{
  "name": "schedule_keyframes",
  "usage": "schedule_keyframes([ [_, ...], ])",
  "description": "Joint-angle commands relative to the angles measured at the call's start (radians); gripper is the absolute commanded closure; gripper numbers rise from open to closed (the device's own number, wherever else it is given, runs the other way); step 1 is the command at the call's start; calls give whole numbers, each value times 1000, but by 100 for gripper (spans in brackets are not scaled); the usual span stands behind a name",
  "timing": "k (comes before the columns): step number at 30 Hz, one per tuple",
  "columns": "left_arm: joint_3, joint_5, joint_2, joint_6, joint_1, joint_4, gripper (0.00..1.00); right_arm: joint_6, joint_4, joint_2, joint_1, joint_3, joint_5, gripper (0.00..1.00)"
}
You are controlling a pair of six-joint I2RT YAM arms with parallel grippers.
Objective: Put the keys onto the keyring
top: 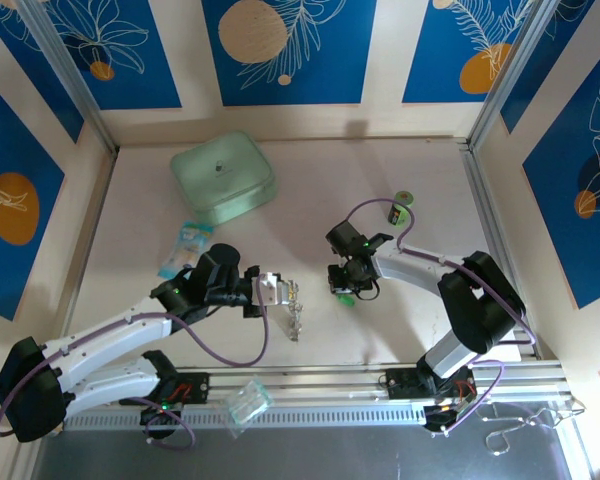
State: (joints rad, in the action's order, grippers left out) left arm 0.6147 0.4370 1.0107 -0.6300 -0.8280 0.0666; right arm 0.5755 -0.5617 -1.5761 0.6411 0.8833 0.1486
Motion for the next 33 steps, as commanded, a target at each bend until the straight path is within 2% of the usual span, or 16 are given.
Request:
schedule_keyframes([
  [1, -6, 20, -3, -14, -5, -14, 100, -5, -27, -8, -3, 4, -15, 84],
  [9, -5, 20, -2, -17, -6, -14, 100, -8, -35, -16, -3, 7, -9, 85],
  [17, -5, 20, -3, -16, -6, -13, 100, -8, -35, -19, -4, 9, -13, 92],
  [28, -5, 20, -4, -15, -5, -11, 100, -8, -43, -29, -4, 15, -13, 90],
  [33, -4, 20, -4, -16, -5, -11, 100, -9, -44, -21, -3, 16, -11, 96],
])
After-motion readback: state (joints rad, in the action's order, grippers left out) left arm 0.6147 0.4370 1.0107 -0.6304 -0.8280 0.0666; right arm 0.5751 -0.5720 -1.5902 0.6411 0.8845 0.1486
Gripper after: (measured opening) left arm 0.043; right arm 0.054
